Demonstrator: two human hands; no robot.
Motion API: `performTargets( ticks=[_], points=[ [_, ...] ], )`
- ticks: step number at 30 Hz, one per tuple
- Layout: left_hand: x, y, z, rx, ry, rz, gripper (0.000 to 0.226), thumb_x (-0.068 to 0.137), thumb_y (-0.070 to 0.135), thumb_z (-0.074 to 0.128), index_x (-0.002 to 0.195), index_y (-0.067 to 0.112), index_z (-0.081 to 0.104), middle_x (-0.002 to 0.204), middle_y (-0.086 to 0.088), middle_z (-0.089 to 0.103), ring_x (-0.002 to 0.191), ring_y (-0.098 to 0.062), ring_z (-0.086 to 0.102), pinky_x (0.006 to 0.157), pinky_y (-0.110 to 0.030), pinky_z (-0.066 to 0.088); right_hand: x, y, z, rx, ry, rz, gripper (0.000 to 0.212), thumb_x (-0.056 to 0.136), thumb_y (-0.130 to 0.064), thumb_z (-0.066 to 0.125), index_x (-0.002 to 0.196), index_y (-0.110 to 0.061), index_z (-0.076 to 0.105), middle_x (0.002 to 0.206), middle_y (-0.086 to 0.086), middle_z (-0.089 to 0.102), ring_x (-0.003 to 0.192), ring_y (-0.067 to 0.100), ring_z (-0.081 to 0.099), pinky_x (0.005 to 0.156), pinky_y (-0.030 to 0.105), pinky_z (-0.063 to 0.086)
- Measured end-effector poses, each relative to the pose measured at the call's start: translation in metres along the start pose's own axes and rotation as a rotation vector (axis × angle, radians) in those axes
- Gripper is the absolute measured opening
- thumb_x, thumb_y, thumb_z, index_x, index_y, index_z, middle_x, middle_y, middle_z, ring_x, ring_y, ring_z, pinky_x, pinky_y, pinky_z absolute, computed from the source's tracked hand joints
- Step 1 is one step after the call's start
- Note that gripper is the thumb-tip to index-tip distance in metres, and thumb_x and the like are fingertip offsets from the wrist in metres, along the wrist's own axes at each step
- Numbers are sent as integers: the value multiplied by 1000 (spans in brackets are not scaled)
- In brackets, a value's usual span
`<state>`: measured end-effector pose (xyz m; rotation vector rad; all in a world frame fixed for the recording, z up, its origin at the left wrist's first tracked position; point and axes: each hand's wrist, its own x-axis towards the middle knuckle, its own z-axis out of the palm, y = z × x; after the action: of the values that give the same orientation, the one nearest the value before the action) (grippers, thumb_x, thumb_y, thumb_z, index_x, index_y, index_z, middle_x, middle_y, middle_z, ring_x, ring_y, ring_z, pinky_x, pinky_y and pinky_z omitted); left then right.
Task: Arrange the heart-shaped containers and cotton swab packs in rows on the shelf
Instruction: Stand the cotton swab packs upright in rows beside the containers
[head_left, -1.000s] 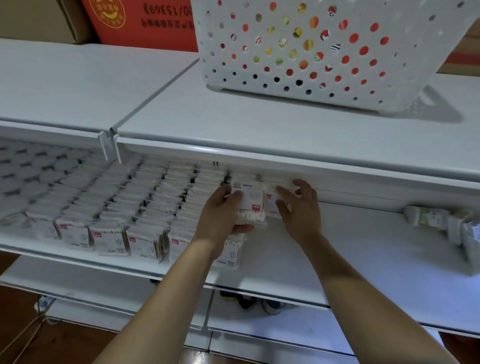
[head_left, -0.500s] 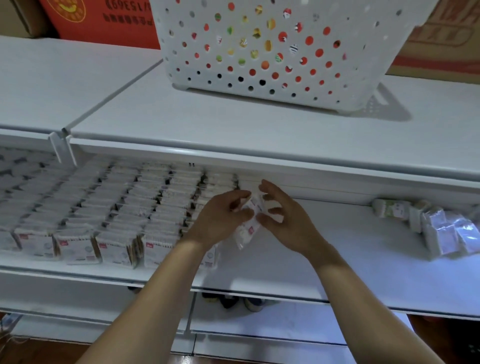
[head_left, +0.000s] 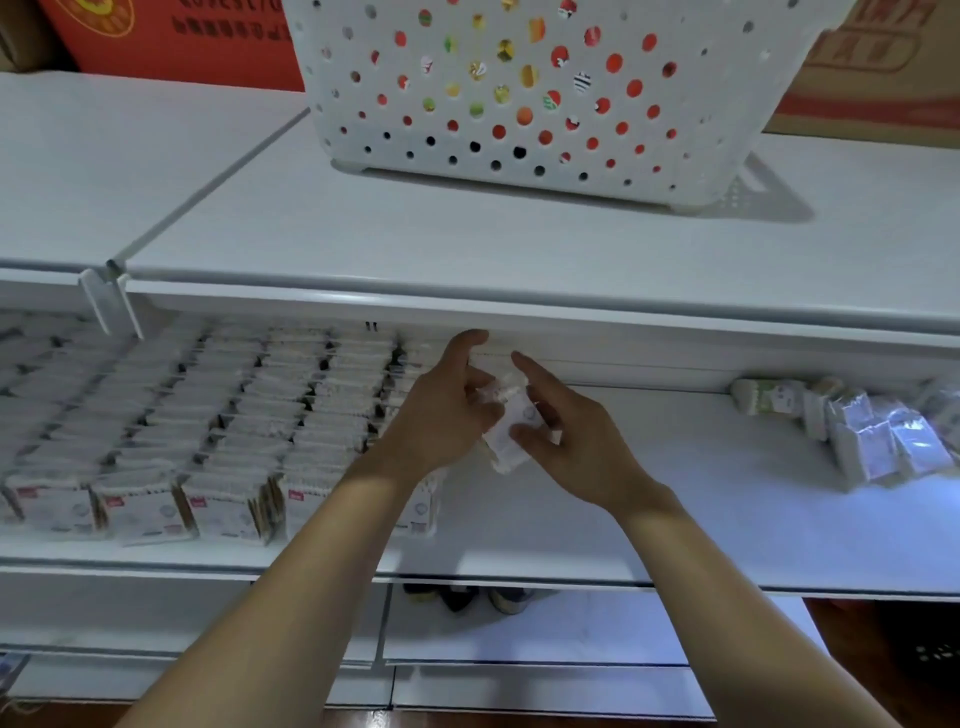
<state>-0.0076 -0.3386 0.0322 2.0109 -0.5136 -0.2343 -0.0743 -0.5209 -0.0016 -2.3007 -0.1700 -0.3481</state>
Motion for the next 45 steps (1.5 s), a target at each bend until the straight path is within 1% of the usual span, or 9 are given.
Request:
performTargets(
  ticks=[3,7,12,18,25,32,35,39,45],
  points=[
    [-1,-1,-7,141,94,43,50,96,19,62,142,22,42,120,2,62,106,-15,62,84,-28,51,4,13,13,-109,58,-51,55,93,-19,65,143,-35,48,115,-5,63,91,9,60,81,29,54],
    [-8,-23,-19,644,58,172,26,99,23,45,112,11,64,110,-8,66,104,-29,61,86,-39,48,7,27,40,-39,249,190,44,91,-22,67,133,-32,57,124,-5,63,102,15,64,89,33,54],
    [-10,-56,-15,923,-89,167,50,102,33,37,148,14,43,157,-11,36,147,-38,26,120,-52,20,18,31,65,-150,261,146,41,91,-17,67,131,-23,59,124,4,62,103,25,63,84,30,51],
    [-9,-57,-12,951,-108,161,57,102,41,28,152,15,34,161,-11,29,150,-37,18,120,-55,16,20,49,76,-514,345,58,42,86,-29,75,126,-22,65,132,15,53,114,37,54,86,45,52],
    [-6,-51,-9,942,-51,132,85,86,57,2,149,16,42,157,-11,36,149,-36,25,121,-54,17,21,55,75,-684,217,45,51,94,-43,50,139,-22,55,148,17,46,131,39,45,98,50,47],
    [-7,-32,11,956,50,66,65,95,48,23,135,8,56,140,-15,54,135,-40,42,109,-57,34,14,44,55,-677,117,58,67,94,-40,57,153,-16,36,159,18,29,142,41,35,110,51,37],
    [-9,-14,32,965,79,45,63,100,47,28,149,9,41,155,-14,38,147,-36,26,119,-54,18,2,44,33,-657,147,26,62,96,-45,39,149,-13,42,158,18,32,143,39,34,111,50,35],
    [-11,14,78,903,144,54,71,99,55,20,155,13,30,163,-12,25,152,-32,14,123,-52,7,-28,71,-11,-681,179,-16,59,96,-44,41,142,-9,52,153,21,40,141,41,37,110,53,38],
    [-15,58,159,941,29,39,66,104,50,27,159,17,11,168,-5,3,154,-27,-4,124,-47,-4,-84,113,-86,-797,162,212,67,94,-52,29,140,-10,54,154,20,38,143,42,33,112,55,34]
  ],
)
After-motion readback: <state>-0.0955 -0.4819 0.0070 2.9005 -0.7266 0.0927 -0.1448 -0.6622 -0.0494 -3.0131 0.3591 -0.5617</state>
